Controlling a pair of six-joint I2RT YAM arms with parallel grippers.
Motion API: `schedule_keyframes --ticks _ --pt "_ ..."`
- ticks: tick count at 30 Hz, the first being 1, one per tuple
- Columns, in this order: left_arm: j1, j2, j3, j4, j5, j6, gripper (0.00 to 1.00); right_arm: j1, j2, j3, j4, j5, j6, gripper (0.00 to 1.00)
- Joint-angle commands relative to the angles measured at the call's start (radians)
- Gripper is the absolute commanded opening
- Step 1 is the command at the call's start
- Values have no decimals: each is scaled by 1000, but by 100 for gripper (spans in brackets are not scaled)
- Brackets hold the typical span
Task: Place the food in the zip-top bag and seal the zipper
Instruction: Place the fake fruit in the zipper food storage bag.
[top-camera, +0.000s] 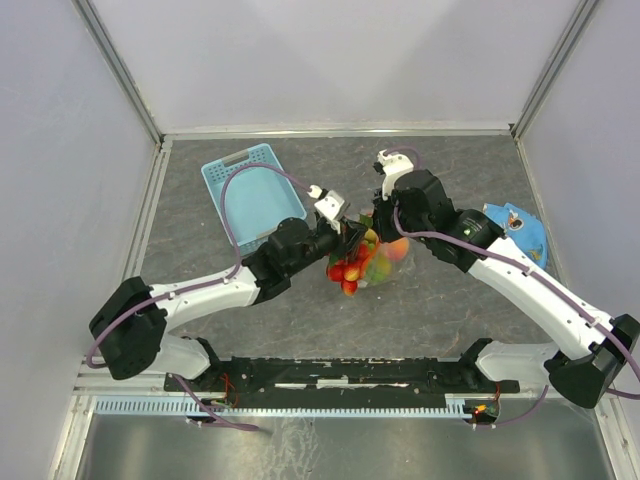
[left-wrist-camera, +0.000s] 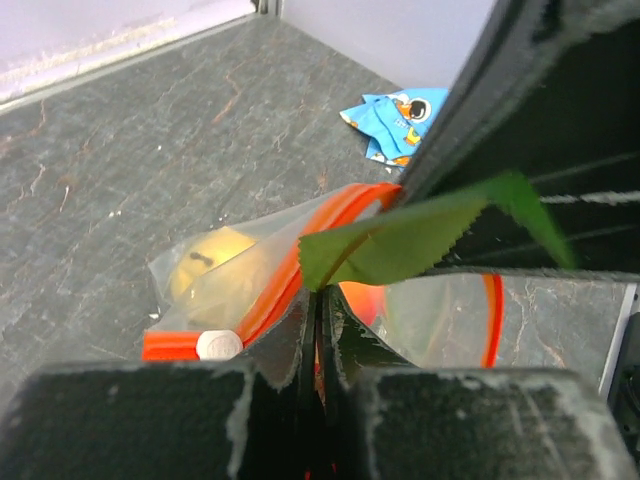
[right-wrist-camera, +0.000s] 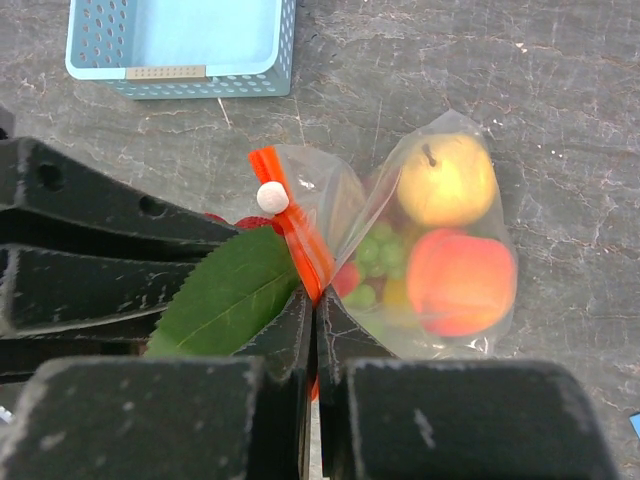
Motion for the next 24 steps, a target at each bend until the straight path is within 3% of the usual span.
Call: schedule_keyframes --ticks 1,8,13,19,24 --pt "7 18 83 -147 -87 -101 8 -4 -21 -3 98 -19 26 3" --pt "6 83 242 -408 -282 -365 10 -3 2 -21 144 -65 63 3" --pt "5 113 304 -466 -385 -484 11 -3 24 -39 156 -79 84 3" --pt "6 75 281 -417 -528 -578 12 -5 2 -56 149 -35 100 3" --pt "6 104 309 -371 -459 -608 14 -5 28 -79 178 -66 133 2"
